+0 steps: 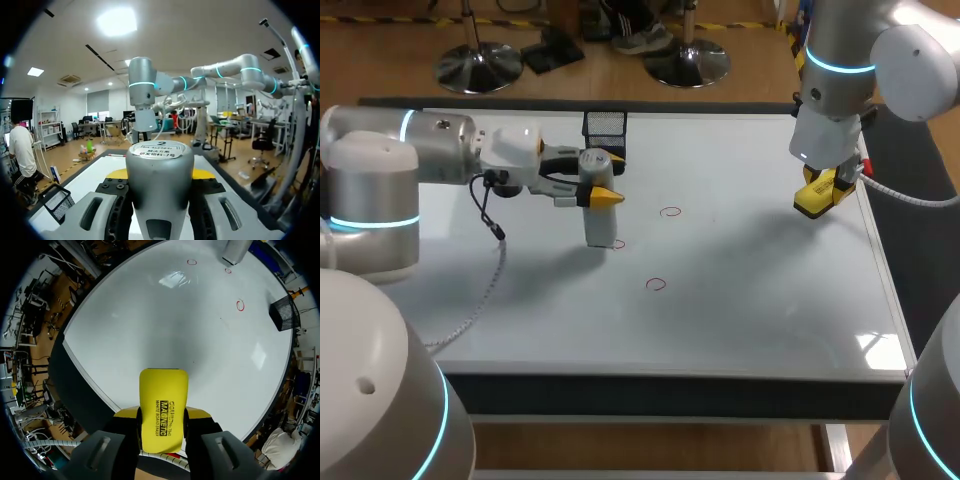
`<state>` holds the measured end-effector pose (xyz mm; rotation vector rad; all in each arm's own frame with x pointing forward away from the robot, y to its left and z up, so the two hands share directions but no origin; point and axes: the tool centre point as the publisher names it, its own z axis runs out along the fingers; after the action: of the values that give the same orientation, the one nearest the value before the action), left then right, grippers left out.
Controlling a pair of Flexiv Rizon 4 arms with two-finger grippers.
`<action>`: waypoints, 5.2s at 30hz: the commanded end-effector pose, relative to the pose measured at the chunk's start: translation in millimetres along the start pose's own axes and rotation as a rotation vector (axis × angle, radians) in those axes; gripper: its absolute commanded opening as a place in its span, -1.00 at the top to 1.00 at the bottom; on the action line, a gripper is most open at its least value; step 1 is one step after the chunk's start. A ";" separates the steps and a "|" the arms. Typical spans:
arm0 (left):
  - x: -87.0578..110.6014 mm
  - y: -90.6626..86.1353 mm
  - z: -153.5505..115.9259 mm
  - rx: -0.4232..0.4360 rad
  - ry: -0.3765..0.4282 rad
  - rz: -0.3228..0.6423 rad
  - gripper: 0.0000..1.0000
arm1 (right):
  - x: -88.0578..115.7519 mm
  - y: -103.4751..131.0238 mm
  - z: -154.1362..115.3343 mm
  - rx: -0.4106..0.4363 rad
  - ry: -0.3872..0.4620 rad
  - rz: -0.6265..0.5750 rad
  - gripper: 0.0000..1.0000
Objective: Pick up the inspection probe, press it on each red-marked spot on the whiteboard one by one, put down the probe, pick up the eraser, and wipe off all the red marks.
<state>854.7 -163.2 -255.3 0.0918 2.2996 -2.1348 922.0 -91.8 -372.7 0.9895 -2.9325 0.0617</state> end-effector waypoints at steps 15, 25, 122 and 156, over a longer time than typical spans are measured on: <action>-10.1 11.9 18.2 0.028 0.038 -0.006 1.00 | -0.3 -0.6 -0.9 0.002 0.004 -0.001 1.00; -14.2 15.7 21.6 0.027 0.043 -0.014 1.00 | -0.3 -0.6 -0.9 0.002 0.004 -0.001 1.00; 17.7 -1.9 -195.2 -0.026 -0.628 -0.003 1.00 | -0.3 -0.6 -0.9 0.002 0.004 -0.001 1.00; 28.2 6.6 -234.9 -0.036 -0.763 -0.039 1.00 | -0.3 -0.6 -0.9 0.002 0.004 -0.001 1.00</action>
<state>836.5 73.2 -246.9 -0.6462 1.8764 -1.7074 922.0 -91.8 -372.6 0.9895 -2.9325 0.0617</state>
